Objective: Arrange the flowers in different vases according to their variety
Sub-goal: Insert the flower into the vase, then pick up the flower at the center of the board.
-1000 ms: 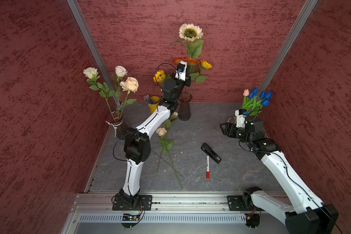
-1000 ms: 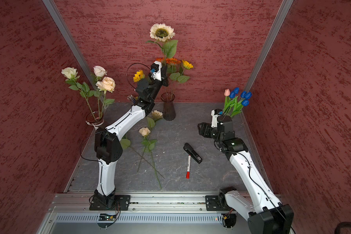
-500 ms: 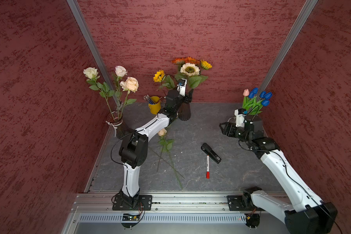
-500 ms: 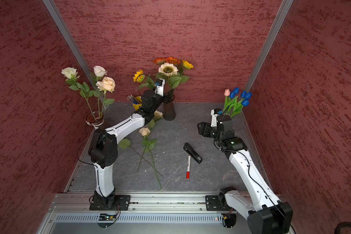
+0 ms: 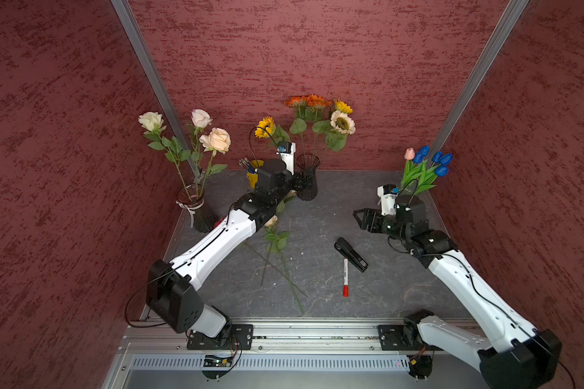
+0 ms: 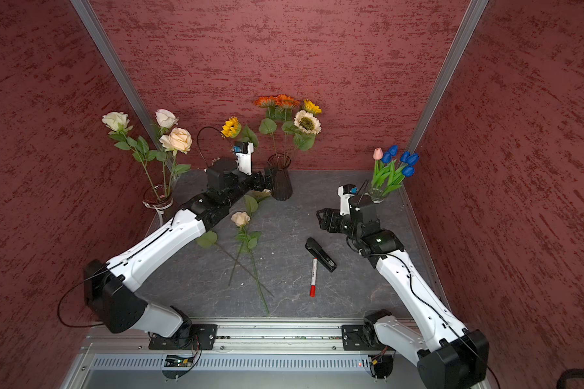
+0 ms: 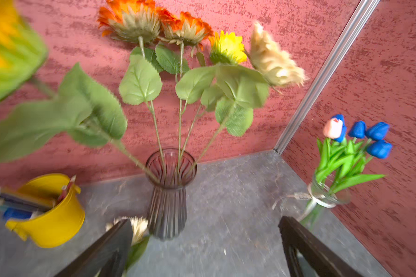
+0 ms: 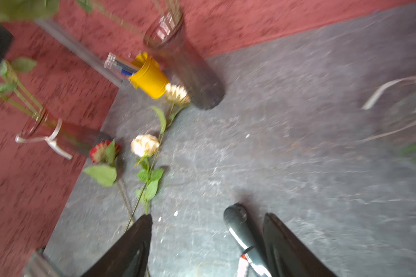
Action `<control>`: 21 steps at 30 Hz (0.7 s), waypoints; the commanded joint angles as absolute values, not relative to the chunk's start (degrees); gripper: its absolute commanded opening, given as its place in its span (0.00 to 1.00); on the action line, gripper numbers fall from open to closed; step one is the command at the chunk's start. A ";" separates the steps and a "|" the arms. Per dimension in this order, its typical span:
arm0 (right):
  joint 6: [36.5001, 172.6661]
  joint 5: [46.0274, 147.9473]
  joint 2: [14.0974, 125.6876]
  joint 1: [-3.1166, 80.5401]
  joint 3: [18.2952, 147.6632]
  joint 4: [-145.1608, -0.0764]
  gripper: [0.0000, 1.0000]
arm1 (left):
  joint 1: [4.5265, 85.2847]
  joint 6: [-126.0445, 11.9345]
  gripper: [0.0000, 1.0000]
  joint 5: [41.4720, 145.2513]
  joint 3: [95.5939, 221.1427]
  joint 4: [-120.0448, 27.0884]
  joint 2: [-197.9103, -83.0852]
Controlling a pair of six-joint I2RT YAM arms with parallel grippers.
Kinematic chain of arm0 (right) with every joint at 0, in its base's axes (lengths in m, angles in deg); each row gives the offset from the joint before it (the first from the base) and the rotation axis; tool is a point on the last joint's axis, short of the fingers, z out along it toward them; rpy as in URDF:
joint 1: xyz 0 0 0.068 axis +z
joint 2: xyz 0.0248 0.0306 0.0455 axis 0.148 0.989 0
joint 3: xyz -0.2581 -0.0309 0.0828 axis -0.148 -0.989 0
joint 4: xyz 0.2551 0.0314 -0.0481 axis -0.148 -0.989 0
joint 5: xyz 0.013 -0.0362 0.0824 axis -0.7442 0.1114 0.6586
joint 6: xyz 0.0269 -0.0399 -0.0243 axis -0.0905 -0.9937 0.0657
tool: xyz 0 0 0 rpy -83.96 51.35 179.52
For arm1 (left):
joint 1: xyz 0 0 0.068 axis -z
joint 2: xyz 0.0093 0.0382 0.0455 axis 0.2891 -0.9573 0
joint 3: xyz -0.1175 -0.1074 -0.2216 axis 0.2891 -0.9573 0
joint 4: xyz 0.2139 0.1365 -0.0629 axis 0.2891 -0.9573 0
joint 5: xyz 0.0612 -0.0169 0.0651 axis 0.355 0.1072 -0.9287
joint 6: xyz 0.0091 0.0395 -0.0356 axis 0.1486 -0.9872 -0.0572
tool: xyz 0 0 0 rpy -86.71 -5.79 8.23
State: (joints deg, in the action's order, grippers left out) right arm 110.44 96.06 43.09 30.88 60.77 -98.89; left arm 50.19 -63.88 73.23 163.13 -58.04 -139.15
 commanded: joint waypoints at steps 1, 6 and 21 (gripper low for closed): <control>112.88 94.65 45.13 35.49 58.70 -95.39 0.77 | 50.60 -58.88 1.00 69.63 158.11 -71.08 -133.12; 115.64 91.93 52.51 45.45 58.45 -90.84 0.77 | 49.18 -52.63 1.00 69.46 149.30 -82.25 -123.03; 114.44 88.45 89.72 64.79 83.88 -95.19 0.71 | 36.14 -41.54 1.00 77.50 133.73 -101.61 -105.58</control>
State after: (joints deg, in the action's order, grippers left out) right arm 115.19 91.58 87.66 63.18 80.16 -91.85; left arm 38.19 -43.95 75.55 134.50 -96.70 -106.78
